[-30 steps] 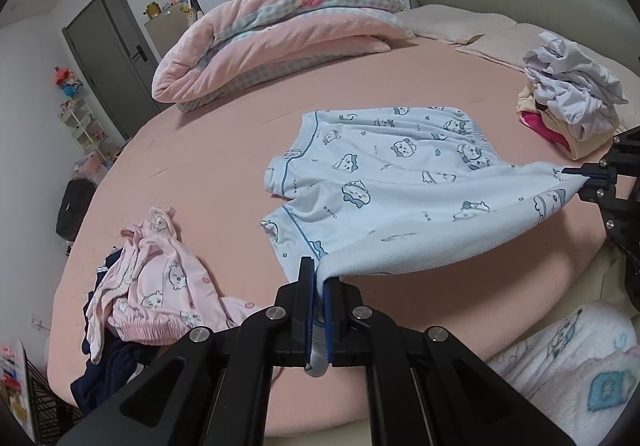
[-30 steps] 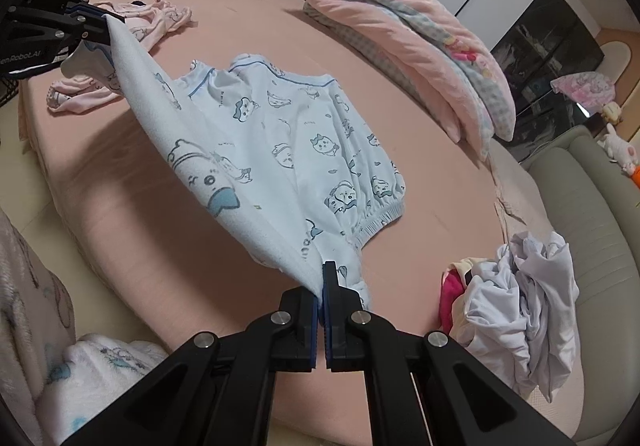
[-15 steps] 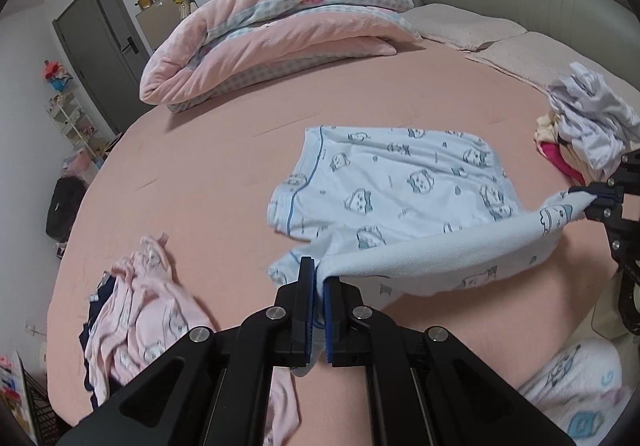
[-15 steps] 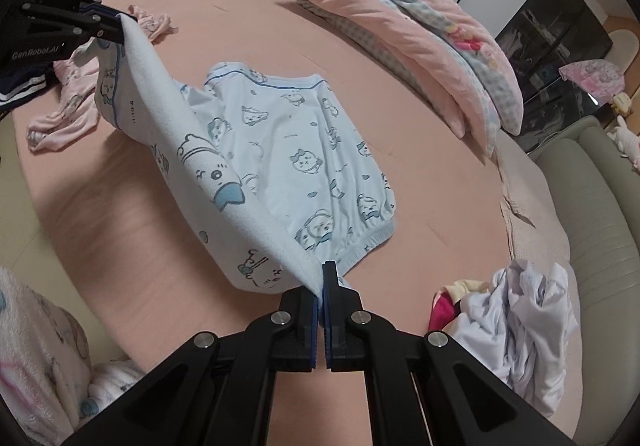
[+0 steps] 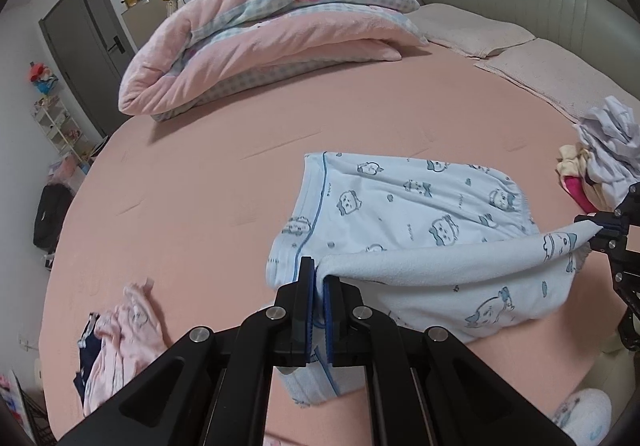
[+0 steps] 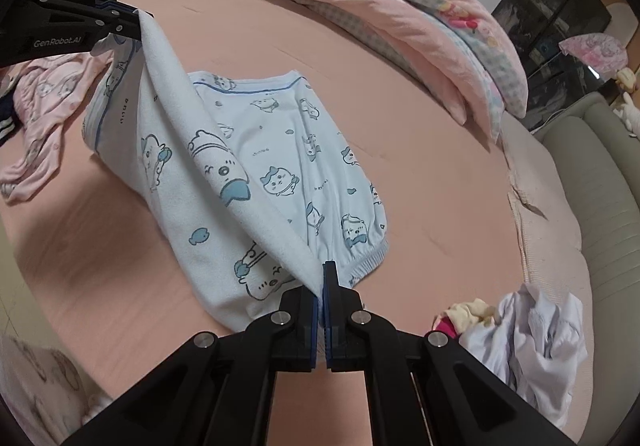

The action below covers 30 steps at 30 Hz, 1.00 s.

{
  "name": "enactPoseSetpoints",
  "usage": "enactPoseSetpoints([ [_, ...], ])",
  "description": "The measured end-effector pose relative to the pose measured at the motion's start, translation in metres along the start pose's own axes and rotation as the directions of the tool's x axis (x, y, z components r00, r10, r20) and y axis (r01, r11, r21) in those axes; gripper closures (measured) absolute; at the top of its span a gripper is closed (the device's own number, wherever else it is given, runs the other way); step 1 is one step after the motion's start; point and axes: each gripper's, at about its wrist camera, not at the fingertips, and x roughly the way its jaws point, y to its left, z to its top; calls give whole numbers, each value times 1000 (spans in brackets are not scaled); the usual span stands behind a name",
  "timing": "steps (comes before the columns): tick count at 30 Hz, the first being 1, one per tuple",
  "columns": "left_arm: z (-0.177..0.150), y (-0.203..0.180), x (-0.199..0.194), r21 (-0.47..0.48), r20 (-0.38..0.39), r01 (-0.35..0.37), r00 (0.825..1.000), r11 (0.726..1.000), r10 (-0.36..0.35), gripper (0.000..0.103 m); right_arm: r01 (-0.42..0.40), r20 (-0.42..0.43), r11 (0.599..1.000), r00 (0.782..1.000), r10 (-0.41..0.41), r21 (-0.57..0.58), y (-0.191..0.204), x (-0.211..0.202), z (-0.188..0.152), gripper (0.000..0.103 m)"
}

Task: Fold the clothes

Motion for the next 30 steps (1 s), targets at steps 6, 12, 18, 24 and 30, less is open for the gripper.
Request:
enactPoseSetpoints([
  [6, 19, 9, 30, 35, -24, 26, 999, 999, -25, 100, -15, -24, 999, 1000, 16, 52, -15, 20, 16, 101],
  [12, 38, 13, 58, 82, -50, 50, 998, 995, -46, 100, -29, -59, 997, 998, 34, 77, -24, 46, 27, 101],
  [18, 62, 10, 88, 148, -68, 65, 996, 987, -55, 100, -46, -86, 989, 995, 59, 142, -40, 70, 35, 101],
  [24, 88, -5, 122, 185, -106, 96, 991, 978, -77, 100, -38, -153, 977, 986, 72, 211, -59, 100, 38, 101],
  [30, 100, -19, 145, 226, -131, 101, 989, 969, -72, 100, -55, -177, 962, 978, 105, 267, -73, 117, 36, 101],
])
